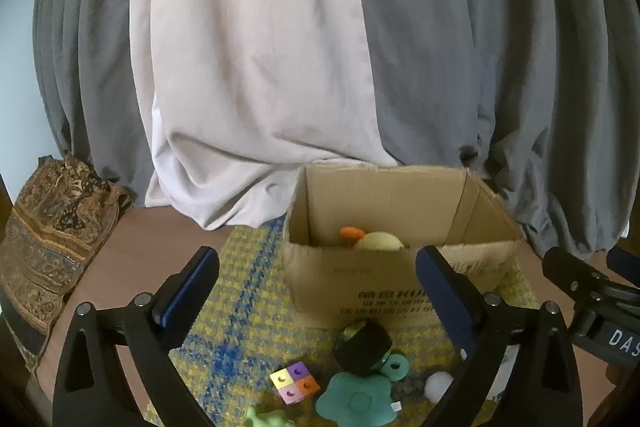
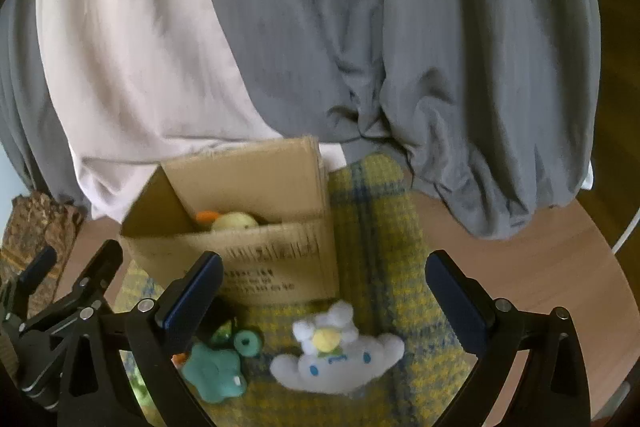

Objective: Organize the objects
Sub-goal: 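Withdraw both grippers from the box toward the white bunny and black ball, then grasp the white plush bunny with the right gripper while the left grasps the black-green ball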

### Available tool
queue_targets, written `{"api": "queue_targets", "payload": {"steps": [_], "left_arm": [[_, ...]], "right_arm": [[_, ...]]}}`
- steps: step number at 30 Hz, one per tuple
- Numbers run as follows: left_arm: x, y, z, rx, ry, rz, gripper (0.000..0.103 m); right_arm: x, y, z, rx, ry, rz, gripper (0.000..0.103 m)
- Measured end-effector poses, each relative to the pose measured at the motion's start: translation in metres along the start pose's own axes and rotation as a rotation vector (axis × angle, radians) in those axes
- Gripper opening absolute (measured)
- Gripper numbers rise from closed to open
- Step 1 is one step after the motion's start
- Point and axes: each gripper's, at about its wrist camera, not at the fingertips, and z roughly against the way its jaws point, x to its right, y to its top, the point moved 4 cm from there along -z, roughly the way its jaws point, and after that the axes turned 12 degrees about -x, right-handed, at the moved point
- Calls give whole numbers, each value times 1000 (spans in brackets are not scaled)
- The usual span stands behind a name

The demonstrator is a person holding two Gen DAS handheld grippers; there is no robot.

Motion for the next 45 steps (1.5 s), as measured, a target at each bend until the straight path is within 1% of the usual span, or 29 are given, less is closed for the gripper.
{"api": "queue_targets", "payload": {"steps": [6, 11, 25, 33, 39, 45], "left_arm": [[-2, -19, -9, -27, 4, -2, 102], [-2, -30, -14, -42, 7, -7, 102], [4, -61, -37, -84, 18, -32, 102], [9, -73, -52, -113, 32, -52, 102], [15, -79, -63, -122, 33, -75, 102], [15, -84, -81, -159, 44, -77, 102]], "right_arm": [[1, -17, -14, -41, -8, 4, 102], [0, -27, -20, -55, -15, 7, 102], [6, -54, -53, -132, -33, 7, 102], [6, -69, -79, -202, -39, 24, 102], [13, -71, -96, -231, -55, 20, 102], [13, -74, -114, -274, -52, 32, 102]]}}
